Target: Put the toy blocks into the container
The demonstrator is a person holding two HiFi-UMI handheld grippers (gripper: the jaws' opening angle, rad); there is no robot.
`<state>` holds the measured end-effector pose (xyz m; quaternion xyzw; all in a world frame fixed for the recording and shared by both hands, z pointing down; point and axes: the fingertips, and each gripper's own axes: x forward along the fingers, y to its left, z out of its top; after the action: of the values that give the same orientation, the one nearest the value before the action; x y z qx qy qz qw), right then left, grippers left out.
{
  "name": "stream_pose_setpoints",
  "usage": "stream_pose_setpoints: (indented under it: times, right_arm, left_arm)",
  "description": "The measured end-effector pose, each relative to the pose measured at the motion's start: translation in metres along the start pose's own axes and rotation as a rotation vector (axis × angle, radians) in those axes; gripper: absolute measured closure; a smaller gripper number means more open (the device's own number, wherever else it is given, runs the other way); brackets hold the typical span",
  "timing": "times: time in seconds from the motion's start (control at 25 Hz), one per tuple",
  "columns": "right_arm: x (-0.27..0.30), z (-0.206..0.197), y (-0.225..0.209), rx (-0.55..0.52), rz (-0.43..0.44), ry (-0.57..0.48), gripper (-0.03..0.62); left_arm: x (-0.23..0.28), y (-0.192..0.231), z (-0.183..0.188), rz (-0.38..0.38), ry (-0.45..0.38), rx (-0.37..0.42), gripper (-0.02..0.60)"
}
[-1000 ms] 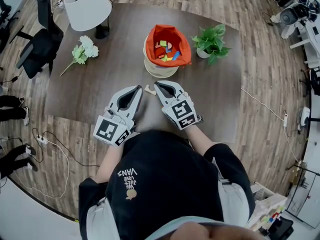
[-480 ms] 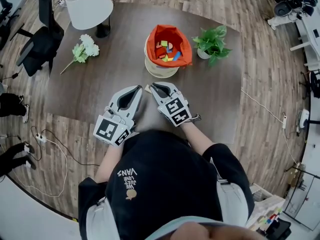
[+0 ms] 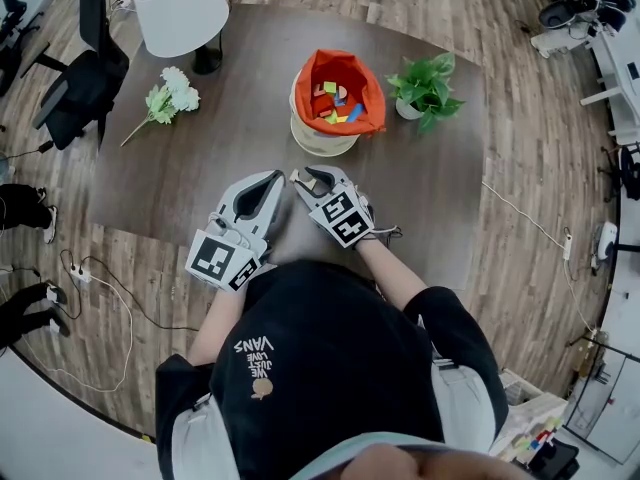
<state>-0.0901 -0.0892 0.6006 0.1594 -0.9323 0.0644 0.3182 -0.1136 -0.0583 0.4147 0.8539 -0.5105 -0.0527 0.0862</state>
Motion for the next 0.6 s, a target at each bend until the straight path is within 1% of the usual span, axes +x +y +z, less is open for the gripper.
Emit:
stream_pose_setpoints:
  times: [0.08, 0.16, 0.4, 0.6]
  right_arm:
    - [0.007, -0.007, 0.002, -0.007, 0.019, 0.036, 0.439]
    - [0.013, -0.014, 0.003, -0.029, 0.035, 0.074, 0.424]
    - [0.027, -0.031, 0.003, -0.103, 0.050, 0.169, 0.411]
    - [0.038, -0.045, 0.005, -0.138, 0.068, 0.218, 0.410]
  left_arm:
    - [0.000, 0.000, 0.000, 0.001, 0.001, -0.003, 0.571]
    - [0.000, 0.000, -0.001, 0.002, 0.004, -0.006, 0.571]
    - [0.000, 0.001, -0.002, 0.005, 0.008, -0.004, 0.571]
    - [-0.001, 0.002, -0.002, 0.009, 0.012, -0.004, 0.571]
